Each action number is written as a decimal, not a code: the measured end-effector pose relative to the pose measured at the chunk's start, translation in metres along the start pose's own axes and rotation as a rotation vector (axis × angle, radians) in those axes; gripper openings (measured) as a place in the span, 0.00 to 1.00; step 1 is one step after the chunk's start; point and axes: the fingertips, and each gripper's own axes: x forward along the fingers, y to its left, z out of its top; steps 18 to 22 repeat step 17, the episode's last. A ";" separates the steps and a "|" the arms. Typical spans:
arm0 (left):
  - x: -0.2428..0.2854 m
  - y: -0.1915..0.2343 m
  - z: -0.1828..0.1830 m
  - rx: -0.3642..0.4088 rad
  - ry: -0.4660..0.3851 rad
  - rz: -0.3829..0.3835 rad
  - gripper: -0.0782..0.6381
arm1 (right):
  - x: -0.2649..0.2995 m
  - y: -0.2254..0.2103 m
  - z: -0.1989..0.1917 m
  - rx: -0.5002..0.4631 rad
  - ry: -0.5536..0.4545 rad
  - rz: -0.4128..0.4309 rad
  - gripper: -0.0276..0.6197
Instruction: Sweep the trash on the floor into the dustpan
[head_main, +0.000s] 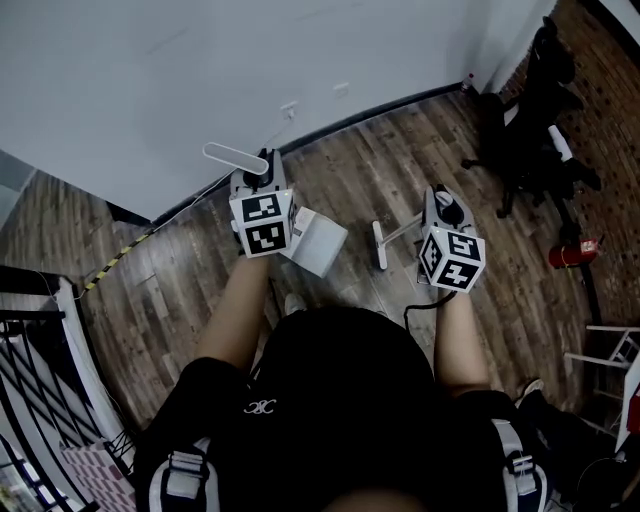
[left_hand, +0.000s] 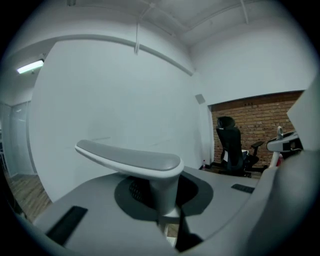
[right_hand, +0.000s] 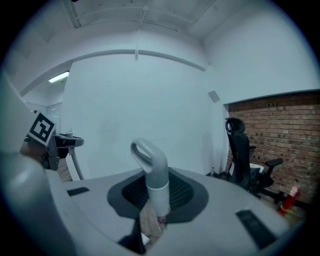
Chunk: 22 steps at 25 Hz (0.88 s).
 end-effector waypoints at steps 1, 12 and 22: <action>0.000 -0.007 0.000 0.007 0.000 -0.013 0.18 | -0.003 -0.006 0.001 0.003 -0.005 -0.010 0.16; 0.008 -0.046 0.003 -0.004 0.009 -0.109 0.18 | -0.024 -0.038 0.008 0.033 -0.021 -0.075 0.16; 0.005 -0.058 0.004 0.005 0.004 -0.129 0.18 | -0.029 -0.043 0.005 0.040 -0.019 -0.079 0.16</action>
